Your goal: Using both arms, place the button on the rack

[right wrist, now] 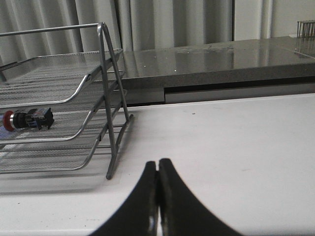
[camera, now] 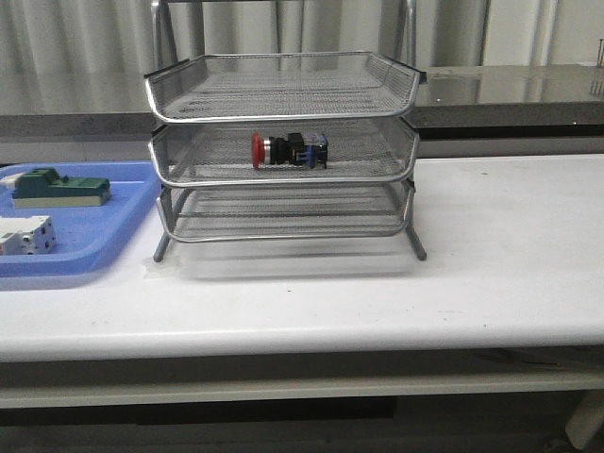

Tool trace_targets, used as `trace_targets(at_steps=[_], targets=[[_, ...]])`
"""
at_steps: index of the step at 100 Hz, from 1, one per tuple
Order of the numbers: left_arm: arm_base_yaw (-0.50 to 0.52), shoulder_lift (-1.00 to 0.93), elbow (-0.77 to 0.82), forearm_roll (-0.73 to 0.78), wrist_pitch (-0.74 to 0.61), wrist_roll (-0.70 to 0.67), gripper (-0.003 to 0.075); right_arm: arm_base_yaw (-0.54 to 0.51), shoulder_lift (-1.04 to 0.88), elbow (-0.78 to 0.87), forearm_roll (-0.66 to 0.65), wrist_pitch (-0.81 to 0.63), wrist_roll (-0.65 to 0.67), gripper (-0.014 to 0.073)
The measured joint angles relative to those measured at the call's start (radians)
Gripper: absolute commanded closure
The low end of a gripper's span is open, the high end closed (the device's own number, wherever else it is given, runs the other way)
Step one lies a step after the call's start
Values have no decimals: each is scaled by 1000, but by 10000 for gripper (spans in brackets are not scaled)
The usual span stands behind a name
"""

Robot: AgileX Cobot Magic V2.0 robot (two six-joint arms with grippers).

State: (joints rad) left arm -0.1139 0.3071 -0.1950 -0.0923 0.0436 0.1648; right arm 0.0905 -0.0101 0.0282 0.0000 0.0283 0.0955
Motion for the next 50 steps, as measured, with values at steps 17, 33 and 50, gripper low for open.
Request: trace_targets(at_steps=[17, 33, 50], targets=[[0, -65, 81, 11, -65, -17, 716, 0, 0, 0, 0, 0, 0, 661], [31, -148, 154, 30, -90, -59, 716, 0, 0, 0, 0, 0, 0, 661], [75, -230, 196, 78, -85, -136, 716, 0, 0, 0, 0, 0, 0, 661]])
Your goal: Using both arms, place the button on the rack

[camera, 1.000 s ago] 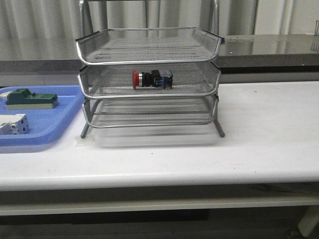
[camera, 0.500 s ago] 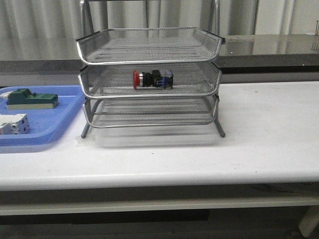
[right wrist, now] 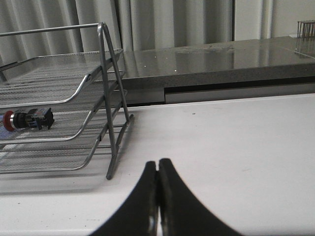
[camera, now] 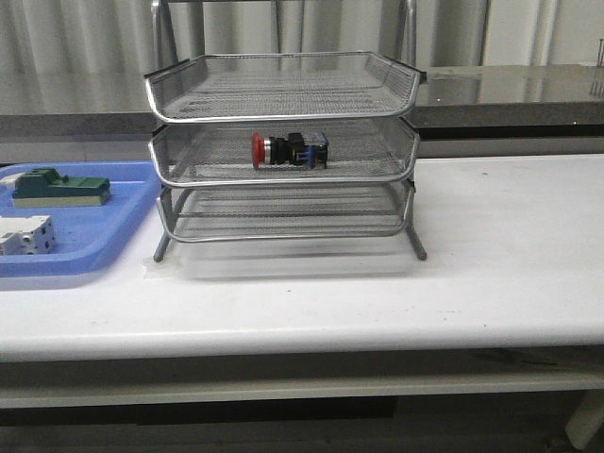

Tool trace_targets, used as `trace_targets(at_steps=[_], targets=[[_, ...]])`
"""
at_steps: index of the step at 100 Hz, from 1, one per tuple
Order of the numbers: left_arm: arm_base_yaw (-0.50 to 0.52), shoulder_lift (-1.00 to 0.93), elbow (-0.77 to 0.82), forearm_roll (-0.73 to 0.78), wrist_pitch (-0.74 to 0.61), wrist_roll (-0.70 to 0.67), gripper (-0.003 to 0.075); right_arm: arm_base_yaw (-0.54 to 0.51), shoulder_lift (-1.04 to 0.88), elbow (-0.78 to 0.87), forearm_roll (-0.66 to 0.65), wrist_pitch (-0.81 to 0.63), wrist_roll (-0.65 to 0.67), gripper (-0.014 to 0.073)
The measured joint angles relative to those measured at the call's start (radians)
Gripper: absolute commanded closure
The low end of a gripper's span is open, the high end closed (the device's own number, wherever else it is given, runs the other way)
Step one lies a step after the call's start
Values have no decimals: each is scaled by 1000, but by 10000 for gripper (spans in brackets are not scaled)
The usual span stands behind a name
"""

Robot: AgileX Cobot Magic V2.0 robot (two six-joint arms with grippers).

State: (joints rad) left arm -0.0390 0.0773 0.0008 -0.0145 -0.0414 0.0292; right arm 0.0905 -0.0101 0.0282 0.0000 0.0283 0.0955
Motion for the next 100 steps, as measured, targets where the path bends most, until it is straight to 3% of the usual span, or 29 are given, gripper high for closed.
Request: trace_targets(at_steps=[30, 100], targets=[[7, -82, 0, 74, -1, -88, 716, 0, 0, 0, 0, 0, 0, 661], [13, -82, 0, 85, 41, -92, 716, 0, 0, 0, 0, 0, 0, 661]])
